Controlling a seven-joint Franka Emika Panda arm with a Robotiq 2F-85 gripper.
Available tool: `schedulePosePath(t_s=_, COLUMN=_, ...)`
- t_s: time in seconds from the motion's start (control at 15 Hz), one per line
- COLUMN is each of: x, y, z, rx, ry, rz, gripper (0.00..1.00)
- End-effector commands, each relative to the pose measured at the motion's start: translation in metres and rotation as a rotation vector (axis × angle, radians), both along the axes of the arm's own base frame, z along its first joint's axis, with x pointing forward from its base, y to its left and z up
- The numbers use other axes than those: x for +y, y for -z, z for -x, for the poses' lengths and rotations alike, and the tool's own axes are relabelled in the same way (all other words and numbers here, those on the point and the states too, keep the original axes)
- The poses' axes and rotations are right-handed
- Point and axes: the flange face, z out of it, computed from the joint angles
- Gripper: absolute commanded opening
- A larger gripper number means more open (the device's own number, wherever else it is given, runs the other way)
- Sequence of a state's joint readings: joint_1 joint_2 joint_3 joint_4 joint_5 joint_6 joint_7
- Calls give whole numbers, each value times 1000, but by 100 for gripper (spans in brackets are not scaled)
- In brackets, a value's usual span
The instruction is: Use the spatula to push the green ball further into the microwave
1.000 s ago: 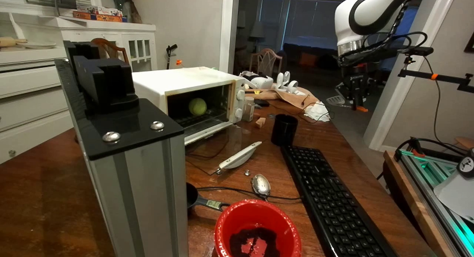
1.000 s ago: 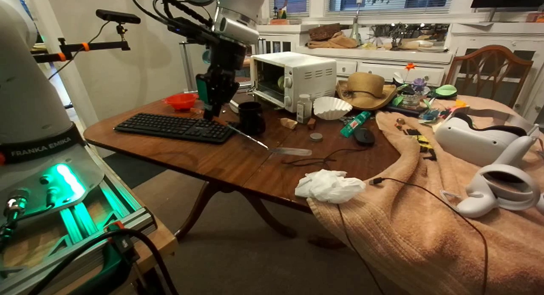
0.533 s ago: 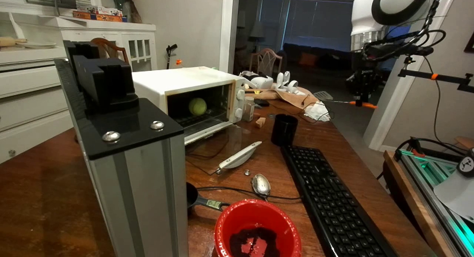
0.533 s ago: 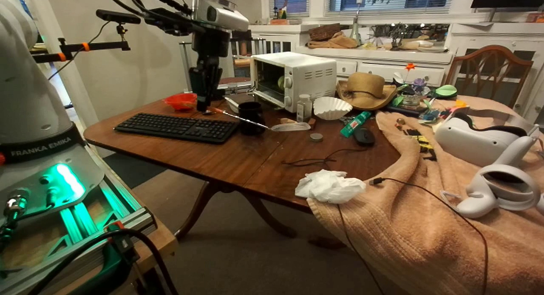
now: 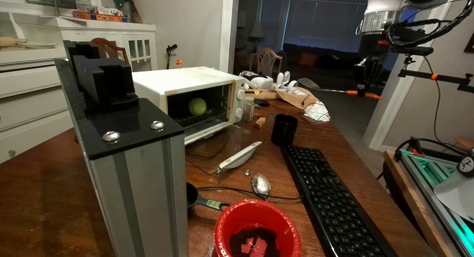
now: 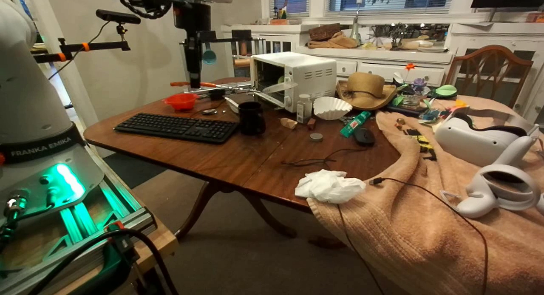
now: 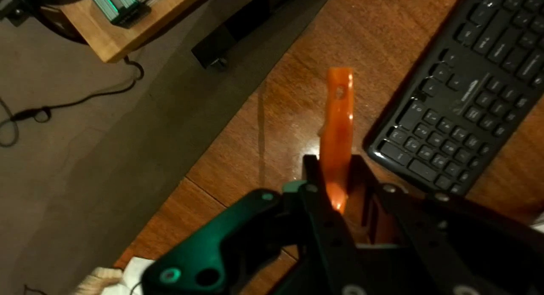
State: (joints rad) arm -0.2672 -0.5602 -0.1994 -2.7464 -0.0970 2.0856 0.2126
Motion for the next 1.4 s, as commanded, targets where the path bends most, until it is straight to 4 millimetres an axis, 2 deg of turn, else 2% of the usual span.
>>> schedulePosePath(t_s=0.0, x=33, y=-18, z=-6, rx=-29, ry=-127, rz=-35, gripper=5)
schedulePosePath(t_s=0.47, x=120, y=-13, z=-22, rx=32, ry=-294, rz=-20, gripper=5)
schedulePosePath(t_s=0.73, x=160, y=4, z=-23, rx=99, ry=-391, rz=-8, gripper=5)
schedulePosePath(t_s=1.0, x=178, y=23, z=-24, rx=153, ry=-452, rz=-20, gripper=5)
schedulePosePath(t_s=1.07, x=171, y=13, z=-23, rx=119, ry=-440, rz=9, gripper=20)
schedulePosePath(t_s=1.33, x=175, y=23, z=-24, rx=150, ry=-452, rz=3, gripper=20)
